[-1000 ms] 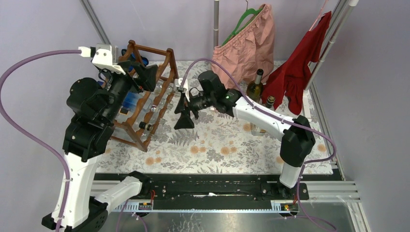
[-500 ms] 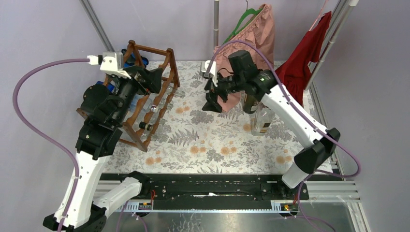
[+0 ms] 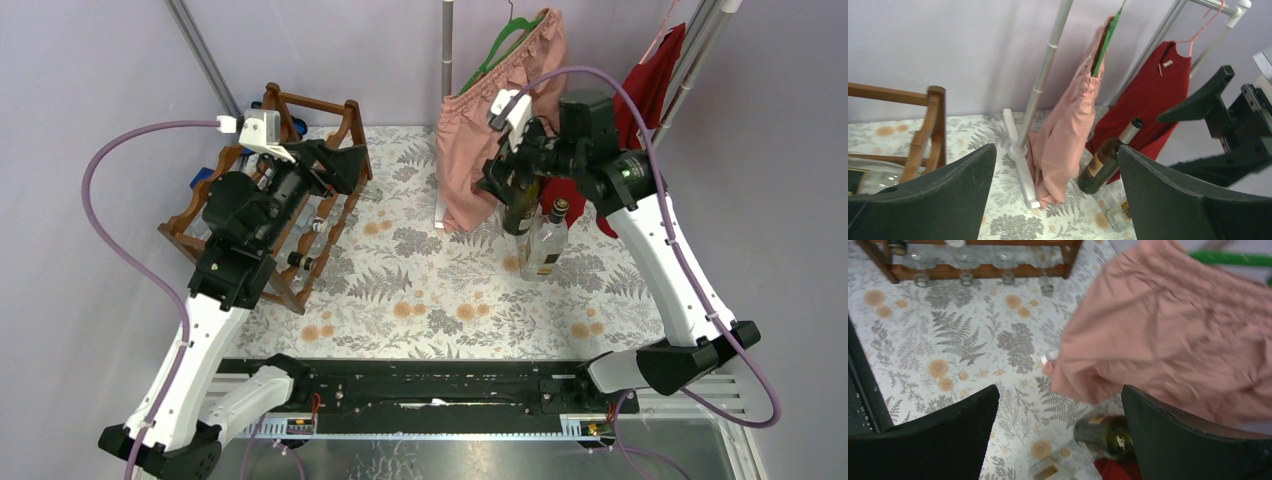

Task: Put the wine bottle on the wine rack
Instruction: Pick up the wine bottle from the center of the board.

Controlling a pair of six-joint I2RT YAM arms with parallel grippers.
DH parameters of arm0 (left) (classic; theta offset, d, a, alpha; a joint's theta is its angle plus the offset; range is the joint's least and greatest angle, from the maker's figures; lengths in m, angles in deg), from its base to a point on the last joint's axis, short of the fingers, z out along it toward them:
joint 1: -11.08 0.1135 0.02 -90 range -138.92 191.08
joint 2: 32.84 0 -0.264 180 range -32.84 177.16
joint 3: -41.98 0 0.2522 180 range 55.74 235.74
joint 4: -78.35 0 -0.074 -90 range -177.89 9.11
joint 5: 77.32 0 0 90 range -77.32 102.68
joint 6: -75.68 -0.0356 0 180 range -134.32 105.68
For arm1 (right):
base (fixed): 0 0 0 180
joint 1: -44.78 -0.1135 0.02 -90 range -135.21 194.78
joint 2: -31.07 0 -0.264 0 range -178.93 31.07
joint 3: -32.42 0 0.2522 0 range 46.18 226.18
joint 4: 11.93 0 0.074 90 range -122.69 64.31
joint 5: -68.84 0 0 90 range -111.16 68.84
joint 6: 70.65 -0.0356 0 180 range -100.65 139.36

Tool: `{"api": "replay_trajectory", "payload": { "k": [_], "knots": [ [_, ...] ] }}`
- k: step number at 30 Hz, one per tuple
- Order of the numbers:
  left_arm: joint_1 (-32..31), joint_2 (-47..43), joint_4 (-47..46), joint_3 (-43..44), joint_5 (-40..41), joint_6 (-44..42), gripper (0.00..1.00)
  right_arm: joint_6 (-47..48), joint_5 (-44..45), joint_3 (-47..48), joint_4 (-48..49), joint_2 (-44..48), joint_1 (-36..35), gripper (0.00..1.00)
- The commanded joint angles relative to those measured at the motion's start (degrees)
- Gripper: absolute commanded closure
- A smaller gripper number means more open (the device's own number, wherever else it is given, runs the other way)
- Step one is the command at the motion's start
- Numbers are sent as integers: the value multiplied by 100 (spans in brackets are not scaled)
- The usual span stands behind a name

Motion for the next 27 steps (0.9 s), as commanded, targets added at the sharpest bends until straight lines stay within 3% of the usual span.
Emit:
{"api": "replay_trajectory", "payload": {
  "k": [1, 11, 27],
  "knots": [
    [24, 63, -934, -282, -520, 486, 1, -615, 148, 76, 212, 255, 612, 0],
    [24, 226, -1021, -430, -869, 706, 1, -1400, 891, -748, 546, 546, 1611, 0],
    [26, 234, -1197, -652, -1117, 1079, 1, -2413, 1215, -542, 817, -722, 1673, 2]
  ]
}}
